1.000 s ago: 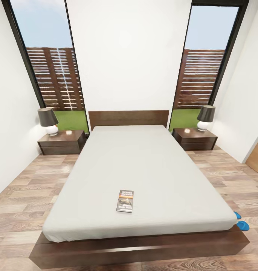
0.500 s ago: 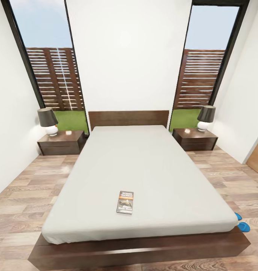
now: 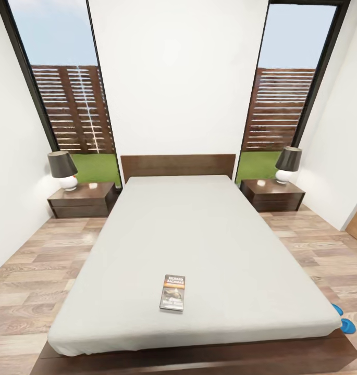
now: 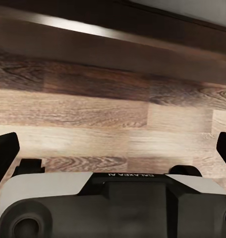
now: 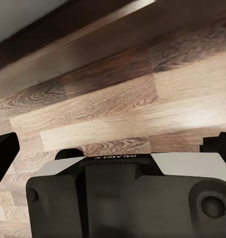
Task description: In the bedroom, move the book from the bed onto either nightstand, and place the two sandals side by side next to the bed.
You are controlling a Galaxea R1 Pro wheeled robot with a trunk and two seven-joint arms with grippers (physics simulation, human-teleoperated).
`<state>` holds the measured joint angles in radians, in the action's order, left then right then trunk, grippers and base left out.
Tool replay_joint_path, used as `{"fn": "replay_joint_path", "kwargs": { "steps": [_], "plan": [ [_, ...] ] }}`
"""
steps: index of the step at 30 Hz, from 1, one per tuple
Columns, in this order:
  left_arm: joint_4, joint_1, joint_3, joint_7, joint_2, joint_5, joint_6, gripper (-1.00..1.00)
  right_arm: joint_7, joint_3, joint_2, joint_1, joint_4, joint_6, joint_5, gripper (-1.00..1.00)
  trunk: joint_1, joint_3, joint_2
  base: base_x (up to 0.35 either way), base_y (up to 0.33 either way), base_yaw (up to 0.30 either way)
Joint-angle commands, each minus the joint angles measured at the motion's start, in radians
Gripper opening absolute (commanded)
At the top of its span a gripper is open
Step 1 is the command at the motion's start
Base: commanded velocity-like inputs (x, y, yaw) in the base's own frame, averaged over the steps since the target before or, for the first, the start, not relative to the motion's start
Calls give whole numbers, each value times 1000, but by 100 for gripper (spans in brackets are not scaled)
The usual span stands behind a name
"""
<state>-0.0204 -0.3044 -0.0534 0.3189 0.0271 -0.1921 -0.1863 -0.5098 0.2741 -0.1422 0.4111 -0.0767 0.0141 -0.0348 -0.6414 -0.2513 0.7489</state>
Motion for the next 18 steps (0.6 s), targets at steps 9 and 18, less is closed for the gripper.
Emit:
{"fn": "replay_joint_path", "kwargs": {
  "steps": [9,18],
  "plan": [
    [1,-1,-5,6,-1,-4,-1,100,-4,5,-2,1,-3,2,-7,100,0,-1,1,56,-48,60],
    [2,-1,-5,6,-1,-4,-1,100,-5,5,-2,1,-3,2,-8,100,0,-1,1,22,-21,80]
  ]
}}
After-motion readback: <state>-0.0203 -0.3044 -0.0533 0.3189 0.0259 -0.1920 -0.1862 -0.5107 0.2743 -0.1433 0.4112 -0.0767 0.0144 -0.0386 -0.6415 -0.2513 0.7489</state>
